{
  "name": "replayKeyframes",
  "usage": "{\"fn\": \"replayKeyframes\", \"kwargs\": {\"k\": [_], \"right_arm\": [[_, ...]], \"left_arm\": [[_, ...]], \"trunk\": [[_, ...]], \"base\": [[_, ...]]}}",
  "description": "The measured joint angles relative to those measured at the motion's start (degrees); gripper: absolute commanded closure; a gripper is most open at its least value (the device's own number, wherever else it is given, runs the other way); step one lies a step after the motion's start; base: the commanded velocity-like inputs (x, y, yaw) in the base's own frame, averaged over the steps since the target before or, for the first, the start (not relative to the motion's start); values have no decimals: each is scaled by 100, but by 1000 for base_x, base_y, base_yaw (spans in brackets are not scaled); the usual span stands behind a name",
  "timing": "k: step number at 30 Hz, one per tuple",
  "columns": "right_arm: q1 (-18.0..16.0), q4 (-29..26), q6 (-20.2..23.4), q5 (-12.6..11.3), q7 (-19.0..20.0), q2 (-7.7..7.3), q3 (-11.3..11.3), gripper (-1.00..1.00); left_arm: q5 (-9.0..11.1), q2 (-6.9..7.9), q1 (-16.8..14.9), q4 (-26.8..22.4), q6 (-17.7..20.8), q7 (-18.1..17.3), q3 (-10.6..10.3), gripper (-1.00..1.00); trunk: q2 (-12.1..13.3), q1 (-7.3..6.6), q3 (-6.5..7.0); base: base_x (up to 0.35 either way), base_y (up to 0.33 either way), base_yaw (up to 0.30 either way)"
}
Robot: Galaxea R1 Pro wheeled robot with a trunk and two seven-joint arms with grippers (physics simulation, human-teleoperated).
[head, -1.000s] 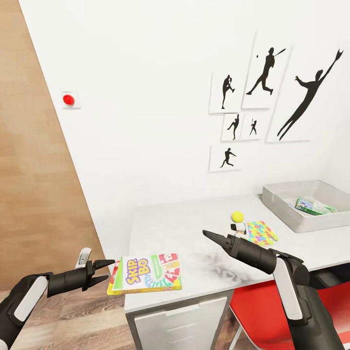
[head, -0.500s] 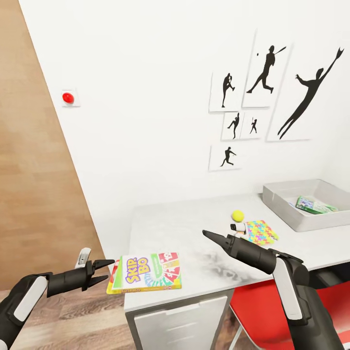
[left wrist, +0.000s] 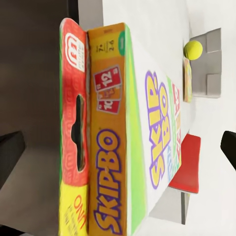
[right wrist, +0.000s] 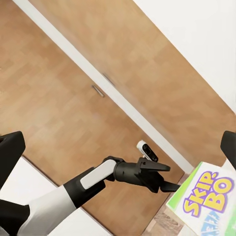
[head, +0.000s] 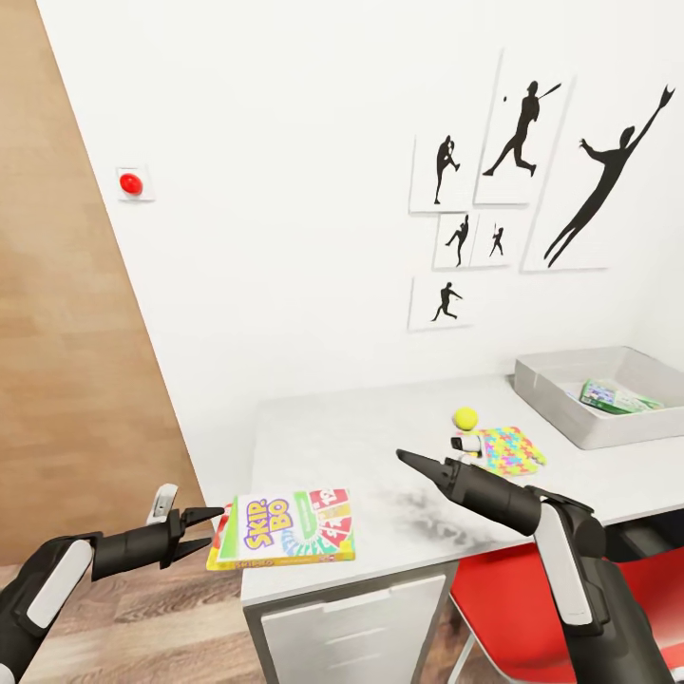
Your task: Put all the toys in the child's room - the three board games (two on the bed and one on the table), the two jigsaw puzzles on the table, and the tennis ball on the table - inside the toy box on the table in the child's room.
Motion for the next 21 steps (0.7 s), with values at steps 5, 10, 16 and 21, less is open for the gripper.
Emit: {"fn": "replayKeyframes", "kwargs": {"k": [5, 10, 16, 21], "right_arm": [[0, -55, 119, -43, 151, -67, -21, -100], [10, -115, 273, 7, 1251, -139, -116, -100], [33, -124, 246, 46, 1513, -176, -134, -100], [34, -125, 235, 52, 1531, -178, -135, -100]], "left_arm": [[0, -3, 0, 0, 0, 0, 0, -100], [0, 3, 0, -1, 0, 0, 0, -100], [0, 5, 0, 0, 0, 0, 0, -100], [1, 5, 0, 1, 0, 0, 0, -100]], "trunk": [[0, 0, 0], [0, 0, 0], [0, 0, 0], [0, 0, 0]], "base": [[0, 0, 0], [0, 0, 0], [0, 0, 0], [-19, -42, 0]]}}
